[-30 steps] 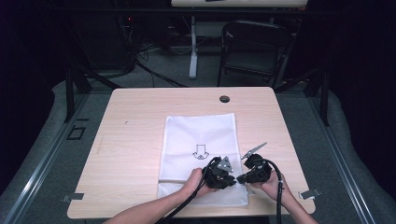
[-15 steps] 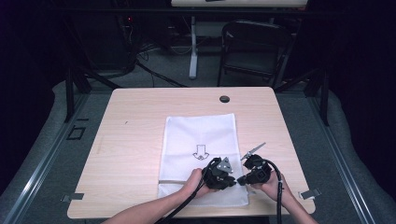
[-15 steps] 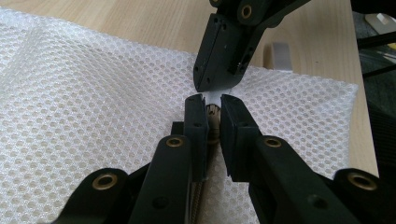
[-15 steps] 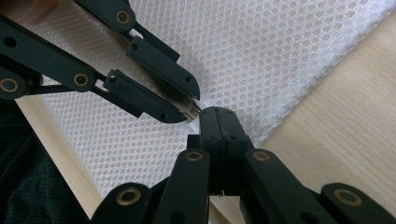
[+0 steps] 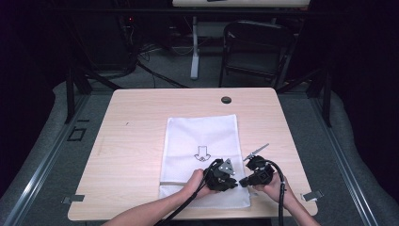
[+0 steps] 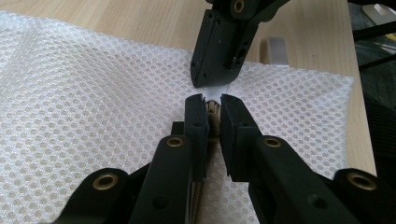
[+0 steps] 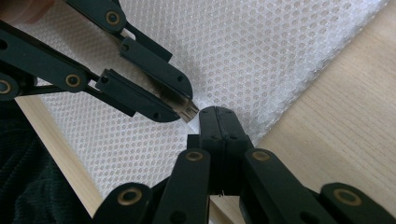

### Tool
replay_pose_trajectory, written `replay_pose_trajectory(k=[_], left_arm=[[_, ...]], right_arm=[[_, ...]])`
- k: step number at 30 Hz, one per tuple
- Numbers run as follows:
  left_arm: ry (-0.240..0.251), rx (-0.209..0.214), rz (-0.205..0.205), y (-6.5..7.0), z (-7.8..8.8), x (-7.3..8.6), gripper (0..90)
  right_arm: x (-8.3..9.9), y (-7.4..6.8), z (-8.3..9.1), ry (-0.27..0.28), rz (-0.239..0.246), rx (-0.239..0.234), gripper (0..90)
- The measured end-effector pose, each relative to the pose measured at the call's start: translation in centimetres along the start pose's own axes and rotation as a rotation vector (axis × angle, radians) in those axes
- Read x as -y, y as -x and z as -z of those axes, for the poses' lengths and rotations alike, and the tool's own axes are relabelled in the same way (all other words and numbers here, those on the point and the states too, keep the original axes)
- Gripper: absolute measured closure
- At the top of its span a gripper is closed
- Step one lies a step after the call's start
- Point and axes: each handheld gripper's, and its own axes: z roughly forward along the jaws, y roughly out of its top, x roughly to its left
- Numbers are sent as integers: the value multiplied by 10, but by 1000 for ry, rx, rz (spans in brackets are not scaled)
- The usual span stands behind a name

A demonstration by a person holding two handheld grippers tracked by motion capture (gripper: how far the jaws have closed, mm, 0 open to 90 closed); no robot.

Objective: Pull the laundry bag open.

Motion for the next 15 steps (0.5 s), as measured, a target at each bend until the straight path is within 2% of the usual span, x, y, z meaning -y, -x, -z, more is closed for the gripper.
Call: replay_pose_trajectory(k=[3, 4, 5, 7, 8, 9, 10, 11, 12, 13, 14, 15], left_arm=[[-21, -8, -10, 0, 1, -2, 824], [-8, 9, -2, -2, 1, -2, 823], [-10, 8, 1, -1, 1, -2, 823], [-4, 6, -4, -1, 0, -3, 820], [-2, 12, -2, -1, 0, -3, 818], [1, 10, -6, -1, -1, -3, 815], [-3, 4, -3, -2, 0, -3, 815], [11, 13, 3, -2, 0, -3, 815], [17, 12, 8, -1, 0, -3, 816], [30, 16, 12, -1, 0, -3, 818], [30, 11, 8, -1, 1, -3, 819], [37, 8, 2, 0, 1, -4, 819]], right_arm=[[1, 0, -1, 14, -11, -1, 900], [1, 0, -1, 12, -12, -3, 900], [1, 0, -1, 19, -23, -17, 900], [0, 1, -1, 9, -9, -7, 900], [0, -1, -2, 21, -28, -20, 900], [-1, -1, -1, 11, -19, -21, 900], [1, -1, -2, 36, -39, -15, 900], [0, 1, 0, 8, -18, -10, 900], [1, 1, -1, 16, -31, -25, 900], [1, 3, -1, 13, -26, -21, 900], [1, 3, -1, 24, -46, -43, 900], [1, 5, -1, 14, -46, -38, 900]])
